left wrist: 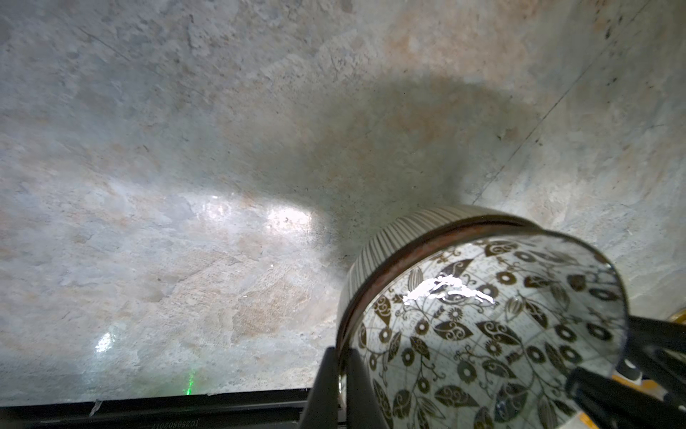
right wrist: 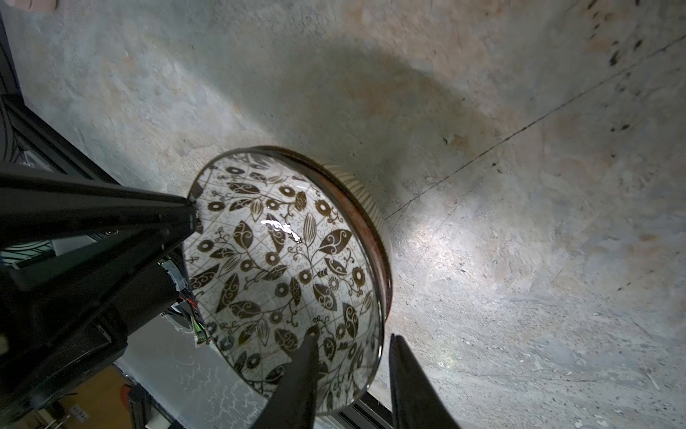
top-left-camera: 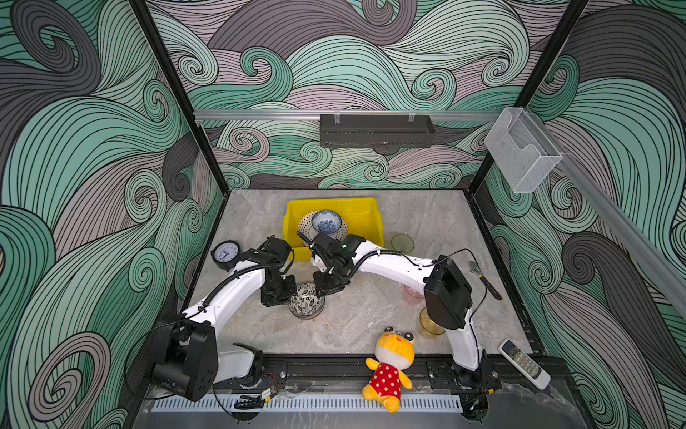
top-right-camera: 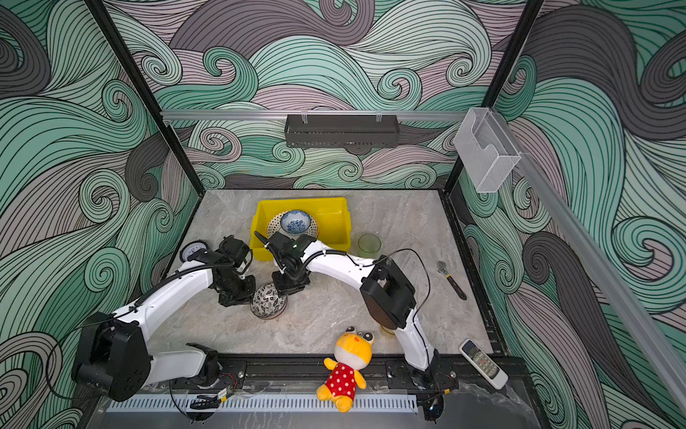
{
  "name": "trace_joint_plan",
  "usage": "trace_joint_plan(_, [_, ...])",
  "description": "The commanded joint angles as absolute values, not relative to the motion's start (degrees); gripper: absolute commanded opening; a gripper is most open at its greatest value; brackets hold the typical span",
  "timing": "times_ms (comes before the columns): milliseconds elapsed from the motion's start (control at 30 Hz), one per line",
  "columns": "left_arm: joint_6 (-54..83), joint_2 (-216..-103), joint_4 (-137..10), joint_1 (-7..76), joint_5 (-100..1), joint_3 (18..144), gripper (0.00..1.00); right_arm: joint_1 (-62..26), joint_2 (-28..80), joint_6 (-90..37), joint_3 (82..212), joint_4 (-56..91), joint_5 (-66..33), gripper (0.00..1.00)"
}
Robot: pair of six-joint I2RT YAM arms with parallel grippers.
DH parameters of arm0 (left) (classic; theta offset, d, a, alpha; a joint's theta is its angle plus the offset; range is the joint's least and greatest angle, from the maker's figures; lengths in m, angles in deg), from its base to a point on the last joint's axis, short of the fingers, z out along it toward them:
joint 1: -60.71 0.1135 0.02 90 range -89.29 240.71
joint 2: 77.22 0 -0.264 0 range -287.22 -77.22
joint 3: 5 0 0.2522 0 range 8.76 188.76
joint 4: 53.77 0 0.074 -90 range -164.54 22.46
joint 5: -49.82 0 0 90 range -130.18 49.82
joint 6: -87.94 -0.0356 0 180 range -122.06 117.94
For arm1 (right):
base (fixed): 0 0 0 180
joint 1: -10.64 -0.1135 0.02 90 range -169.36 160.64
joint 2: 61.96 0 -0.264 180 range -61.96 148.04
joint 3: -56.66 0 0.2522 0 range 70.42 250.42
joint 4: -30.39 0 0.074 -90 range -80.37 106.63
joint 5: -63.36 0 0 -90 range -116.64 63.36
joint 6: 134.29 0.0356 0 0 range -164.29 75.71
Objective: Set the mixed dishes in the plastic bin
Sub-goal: 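Close the right gripper on the leaf-patterned bowl rim beside the left gripper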
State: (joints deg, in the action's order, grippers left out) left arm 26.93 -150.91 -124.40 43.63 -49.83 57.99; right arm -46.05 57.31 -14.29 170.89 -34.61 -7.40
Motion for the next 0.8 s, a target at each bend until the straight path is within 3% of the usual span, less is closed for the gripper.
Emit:
trace_joint_plan(0, [27.2, -149.9, -124.4, 42.9, -51.3, 57.8, 0.08, -46.3, 58.6, -13.5, 172.3, -35.6, -8.6, 0.33])
trace_joint_plan(400, [27.1, -150.2, -124.2, 42.9, -51.6, 57.6, 0.07, -46.4, 59.7, -13.4, 172.4, -36.1, -9.1, 0.32])
trace_joint_plan(767, [27.1, -150.2, -124.2, 42.9, -51.6, 57.7, 0.07, -46.7, 60.4, -13.5, 172.9, -36.4, -9.5, 0.18])
